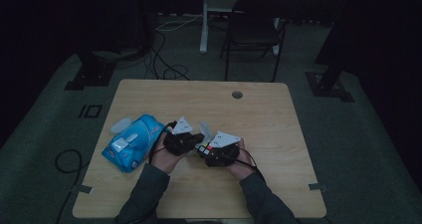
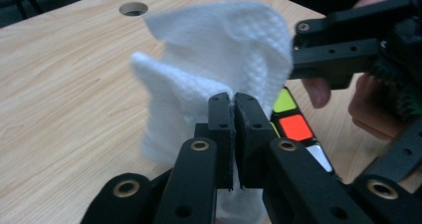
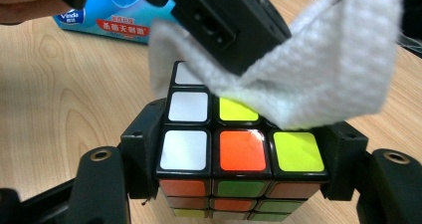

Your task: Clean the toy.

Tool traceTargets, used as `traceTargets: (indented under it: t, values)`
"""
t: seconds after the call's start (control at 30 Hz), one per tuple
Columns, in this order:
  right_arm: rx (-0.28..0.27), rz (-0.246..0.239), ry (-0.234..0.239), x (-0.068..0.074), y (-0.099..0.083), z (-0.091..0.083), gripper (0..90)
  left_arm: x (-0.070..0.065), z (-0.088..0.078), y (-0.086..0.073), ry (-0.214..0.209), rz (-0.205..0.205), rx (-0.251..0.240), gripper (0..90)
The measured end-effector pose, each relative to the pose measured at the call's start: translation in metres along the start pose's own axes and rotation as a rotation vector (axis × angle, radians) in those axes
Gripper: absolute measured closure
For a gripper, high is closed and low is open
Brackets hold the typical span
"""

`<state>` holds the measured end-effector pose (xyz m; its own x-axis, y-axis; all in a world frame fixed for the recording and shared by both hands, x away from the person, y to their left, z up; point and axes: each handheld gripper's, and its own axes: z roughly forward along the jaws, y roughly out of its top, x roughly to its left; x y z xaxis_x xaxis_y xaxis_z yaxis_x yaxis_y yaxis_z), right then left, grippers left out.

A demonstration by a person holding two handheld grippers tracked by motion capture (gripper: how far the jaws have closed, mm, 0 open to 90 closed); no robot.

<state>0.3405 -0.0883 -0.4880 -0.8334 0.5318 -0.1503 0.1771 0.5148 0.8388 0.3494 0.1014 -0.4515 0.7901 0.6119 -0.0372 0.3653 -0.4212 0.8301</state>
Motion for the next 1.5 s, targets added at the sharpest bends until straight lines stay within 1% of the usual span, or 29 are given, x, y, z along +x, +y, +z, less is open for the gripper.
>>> traceTargets:
  t: [0.17,0.33,0.4,0.43,0.47,0.5,0.57,0.63,0.73,0.83,0.9,0.93,1.0,1.03,1.07,1.1,1.17,1.23,1.33,1.4,1.47,1.5]
  values:
    - [0.003,0.001,-0.004,-0.001,-0.001,0.000,34.0,-0.006,0.003,0.000,-0.033,0.029,0.004,88.6]
    - [0.005,0.008,-0.012,-0.001,-0.001,0.001,33.9,-0.017,0.007,0.001,-0.104,0.090,0.010,88.6]
    - [0.002,0.011,-0.012,-0.002,-0.001,0.001,33.9,-0.019,0.007,0.002,-0.138,0.097,0.009,88.5]
    - [-0.001,0.012,-0.011,-0.002,-0.001,0.001,33.9,-0.019,0.007,0.003,-0.140,0.100,0.007,88.3]
    - [-0.004,0.011,-0.011,-0.002,-0.001,0.000,33.9,-0.019,0.007,0.003,-0.139,0.102,0.006,87.4]
    - [-0.006,0.009,-0.011,-0.003,-0.001,0.000,33.9,-0.020,0.006,0.004,-0.130,0.103,0.005,84.4]
    - [-0.007,0.013,-0.012,-0.003,-0.001,-0.001,33.9,-0.020,0.004,0.005,-0.112,0.103,-0.002,74.1]
    - [-0.010,0.018,-0.015,-0.004,-0.001,-0.002,33.9,-0.019,0.002,0.005,-0.096,0.100,-0.012,69.7]
    - [-0.012,0.018,-0.016,-0.005,-0.001,-0.003,34.0,-0.015,-0.003,0.005,-0.077,0.096,-0.025,66.3]
    - [-0.012,0.016,-0.019,-0.005,-0.001,-0.003,33.9,-0.011,-0.007,0.006,-0.044,0.082,-0.039,62.1]
    - [-0.012,0.014,-0.019,-0.005,-0.001,-0.003,33.9,-0.010,-0.005,0.005,-0.031,0.080,-0.040,56.6]
    - [-0.012,0.012,-0.017,-0.005,0.000,-0.003,33.9,-0.009,-0.002,0.004,-0.036,0.076,-0.043,53.0]
    - [-0.011,0.009,-0.013,-0.003,0.001,-0.003,33.9,-0.009,0.003,0.001,-0.032,0.078,-0.046,50.0]
    - [-0.013,0.002,-0.013,-0.002,0.002,-0.002,34.0,-0.010,0.005,0.000,-0.025,0.083,-0.055,47.3]
    - [-0.009,0.001,-0.016,-0.001,0.003,-0.002,33.9,-0.010,0.006,-0.001,-0.017,0.081,-0.062,46.6]
    - [-0.004,-0.006,-0.023,0.000,0.003,-0.001,33.9,-0.010,0.007,-0.001,-0.008,0.078,-0.064,46.7]
    - [-0.003,-0.011,-0.019,0.000,0.003,-0.001,33.9,-0.011,0.007,-0.001,0.014,0.081,-0.063,49.0]
    - [-0.002,-0.017,-0.019,0.001,0.003,-0.001,34.0,-0.010,0.006,0.000,0.032,0.079,-0.055,56.9]
    - [-0.005,-0.028,-0.020,0.002,0.003,-0.001,33.9,-0.009,0.004,0.001,0.048,0.081,-0.042,71.3]
    - [-0.006,-0.034,-0.019,0.002,0.003,-0.001,34.0,-0.009,0.002,0.001,0.058,0.078,-0.040,79.5]
    - [-0.008,-0.035,-0.017,0.003,0.003,-0.002,33.9,-0.007,0.001,0.000,0.059,0.074,-0.039,84.9]
    - [-0.009,-0.040,-0.019,0.003,0.003,-0.002,33.9,-0.006,0.000,0.000,0.068,0.073,-0.038,86.5]
